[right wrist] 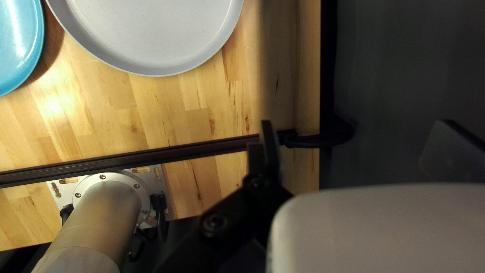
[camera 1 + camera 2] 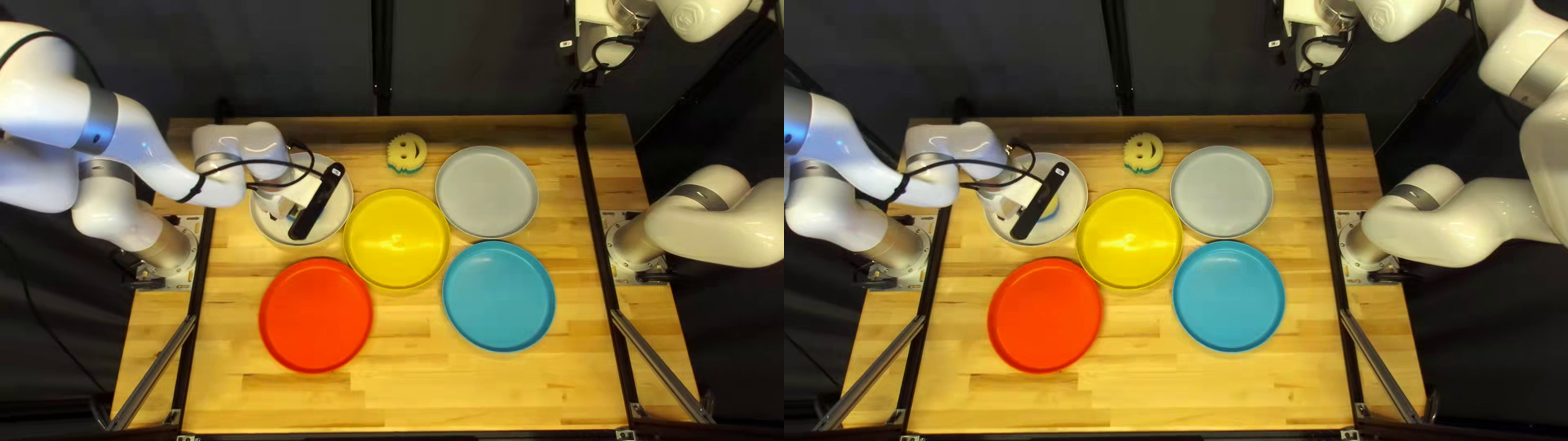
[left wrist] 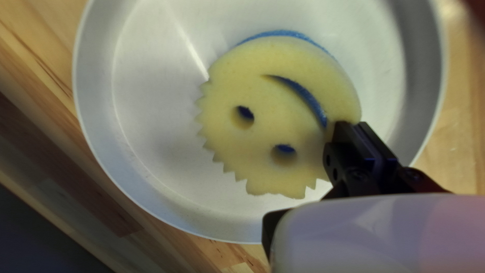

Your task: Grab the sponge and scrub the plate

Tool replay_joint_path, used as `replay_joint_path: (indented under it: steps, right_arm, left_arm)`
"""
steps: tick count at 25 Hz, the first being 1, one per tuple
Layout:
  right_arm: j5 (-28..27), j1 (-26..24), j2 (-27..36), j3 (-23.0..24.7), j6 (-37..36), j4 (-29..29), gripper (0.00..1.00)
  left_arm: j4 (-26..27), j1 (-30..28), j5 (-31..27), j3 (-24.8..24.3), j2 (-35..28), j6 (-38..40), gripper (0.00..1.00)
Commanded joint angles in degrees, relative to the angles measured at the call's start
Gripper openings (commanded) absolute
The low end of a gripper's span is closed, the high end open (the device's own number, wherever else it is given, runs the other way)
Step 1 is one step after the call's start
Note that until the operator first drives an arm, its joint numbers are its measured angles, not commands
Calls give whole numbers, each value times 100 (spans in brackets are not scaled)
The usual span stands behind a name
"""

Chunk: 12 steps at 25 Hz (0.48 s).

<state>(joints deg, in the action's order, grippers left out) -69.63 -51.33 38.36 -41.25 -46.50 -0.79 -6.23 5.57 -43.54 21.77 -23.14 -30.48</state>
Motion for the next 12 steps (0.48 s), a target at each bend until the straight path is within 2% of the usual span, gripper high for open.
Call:
replay_joint_path:
  steps: [1, 6, 12]
  right_arm:
    - [0, 0, 0, 0, 0, 0, 100]
    - [0, 0, 0, 0, 0, 0, 100]
    - [0, 0, 0, 0, 0, 0, 100]
  left_arm:
    - [-319, -397, -204, 410, 76, 511, 0]
    - [-641, -786, -218, 886, 368, 968, 0]
    - [-1055, -1192, 422, 1249, 1172, 1479, 0]
